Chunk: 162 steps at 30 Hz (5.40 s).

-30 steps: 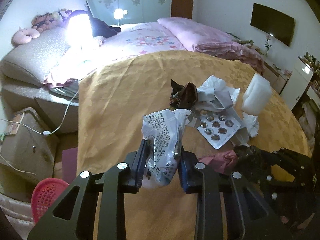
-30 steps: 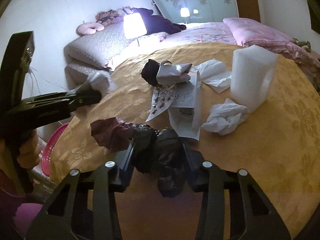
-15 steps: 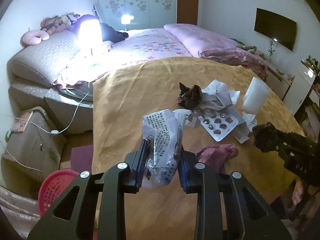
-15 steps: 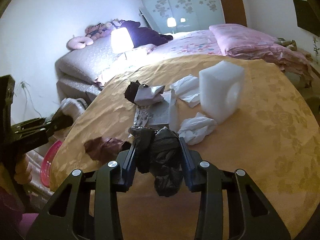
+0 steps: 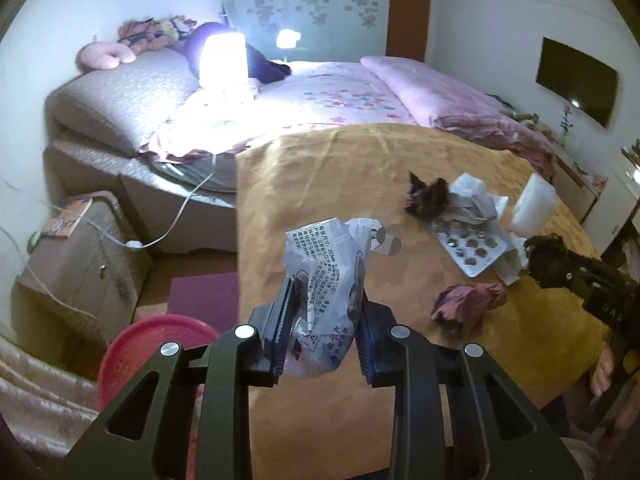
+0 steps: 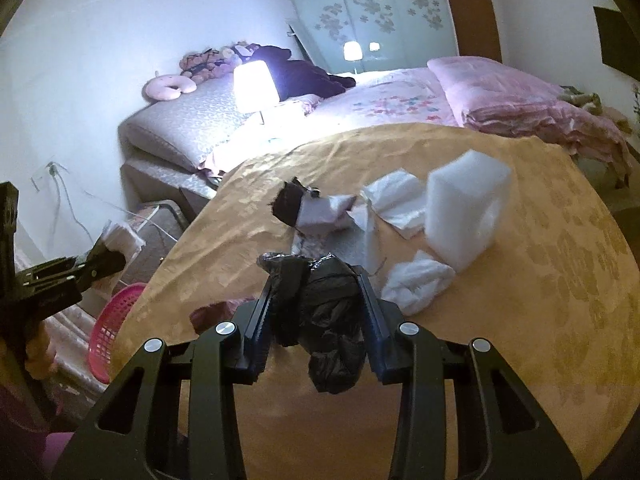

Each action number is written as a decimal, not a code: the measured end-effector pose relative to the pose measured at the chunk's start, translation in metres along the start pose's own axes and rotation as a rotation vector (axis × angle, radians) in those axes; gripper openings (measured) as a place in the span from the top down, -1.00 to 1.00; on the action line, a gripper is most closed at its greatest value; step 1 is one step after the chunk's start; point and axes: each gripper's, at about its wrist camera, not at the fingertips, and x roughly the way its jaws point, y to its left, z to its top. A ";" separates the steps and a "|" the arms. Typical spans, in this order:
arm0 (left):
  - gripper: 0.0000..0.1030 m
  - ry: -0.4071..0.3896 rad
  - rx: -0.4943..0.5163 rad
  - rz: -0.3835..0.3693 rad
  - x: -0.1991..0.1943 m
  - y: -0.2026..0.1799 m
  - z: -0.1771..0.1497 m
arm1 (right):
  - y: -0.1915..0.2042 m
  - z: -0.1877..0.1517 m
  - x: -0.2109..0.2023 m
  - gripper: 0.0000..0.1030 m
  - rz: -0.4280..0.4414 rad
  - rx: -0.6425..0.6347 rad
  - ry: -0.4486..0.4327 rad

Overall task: Collect trash
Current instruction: 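Carry both items to the pink wastebasket and open both tools to drop them, then move both tools back over the bed and grasp the mauve cloth with the left tool, then hold the mauve cloth in the left tool while the right tool grasps a white tissue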

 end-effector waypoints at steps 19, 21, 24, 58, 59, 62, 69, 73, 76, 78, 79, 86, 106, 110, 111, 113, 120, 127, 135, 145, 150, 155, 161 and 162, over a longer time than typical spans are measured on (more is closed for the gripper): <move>0.48 0.041 -0.174 0.161 -0.029 0.088 -0.038 | 0.085 0.028 0.028 0.27 0.120 -0.150 0.020; 0.48 0.044 -0.186 0.186 -0.033 0.096 -0.044 | 0.096 0.029 0.032 0.26 0.132 -0.166 0.026; 0.48 0.050 -0.211 0.210 -0.038 0.106 -0.052 | 0.115 0.030 0.040 0.27 0.155 -0.197 0.040; 0.44 0.229 -0.361 0.305 0.004 0.171 -0.101 | 0.267 -0.010 0.131 0.26 0.391 -0.365 0.327; 0.39 0.232 -0.363 0.304 0.005 0.171 -0.101 | 0.268 -0.010 0.133 0.26 0.393 -0.364 0.332; 0.19 0.244 -0.378 0.298 0.006 0.174 -0.102 | 0.269 -0.011 0.136 0.22 0.393 -0.360 0.343; -0.24 0.226 -0.386 0.334 0.002 0.178 -0.103 | 0.265 -0.009 0.138 -0.22 0.394 -0.330 0.335; -0.30 0.217 -0.394 0.340 0.000 0.180 -0.101 | 0.260 -0.007 0.134 -0.25 0.390 -0.314 0.321; -0.34 0.204 -0.393 0.345 -0.002 0.180 -0.100 | 0.254 -0.004 0.129 -0.25 0.384 -0.306 0.304; -0.40 0.189 -0.387 0.347 -0.004 0.178 -0.099 | 0.250 -0.004 0.125 -0.26 0.378 -0.303 0.291; -0.41 0.183 -0.384 0.348 -0.005 0.176 -0.098 | 0.248 -0.004 0.122 -0.27 0.374 -0.301 0.282; -0.50 0.125 -0.339 0.351 -0.013 0.160 -0.091 | 0.225 -0.006 0.100 -0.30 0.336 -0.290 0.226; -0.56 0.040 -0.149 0.139 -0.011 0.075 -0.064 | 0.066 0.002 0.016 -0.38 0.012 -0.112 0.015; -0.56 0.037 -0.097 0.106 -0.006 0.052 -0.055 | 0.034 0.001 0.006 -0.39 -0.055 -0.060 -0.007; -0.56 0.035 -0.082 0.099 -0.005 0.045 -0.053 | 0.026 0.001 0.004 -0.39 -0.067 -0.047 -0.010; -0.56 0.031 -0.044 0.074 -0.002 0.028 -0.046 | 0.012 -0.001 0.000 -0.39 -0.094 -0.018 -0.018; -0.56 0.018 0.081 -0.040 0.012 -0.033 -0.025 | -0.019 -0.007 -0.013 -0.39 -0.144 0.037 -0.040; -0.56 0.018 0.194 -0.145 0.027 -0.090 -0.017 | -0.042 -0.013 -0.024 -0.44 -0.183 0.094 -0.057; -0.56 0.034 0.287 -0.211 0.046 -0.126 -0.015 | -0.060 -0.014 -0.026 -0.45 -0.181 0.140 -0.065; 0.25 0.099 0.309 -0.191 0.075 -0.135 -0.017 | -0.076 -0.017 -0.022 -0.45 -0.169 0.188 -0.052; 0.51 0.100 0.274 -0.188 0.074 -0.123 -0.017 | -0.078 -0.021 -0.015 -0.45 -0.164 0.190 -0.028; 0.52 0.087 0.231 -0.172 0.063 -0.105 -0.019 | -0.074 -0.023 -0.005 -0.45 -0.146 0.183 0.002; 0.52 0.056 0.224 -0.124 0.046 -0.089 -0.023 | -0.070 -0.014 0.012 -0.45 -0.144 0.177 0.015; 0.52 0.052 0.223 -0.119 0.044 -0.086 -0.023 | -0.068 -0.011 0.015 -0.45 -0.146 0.174 0.015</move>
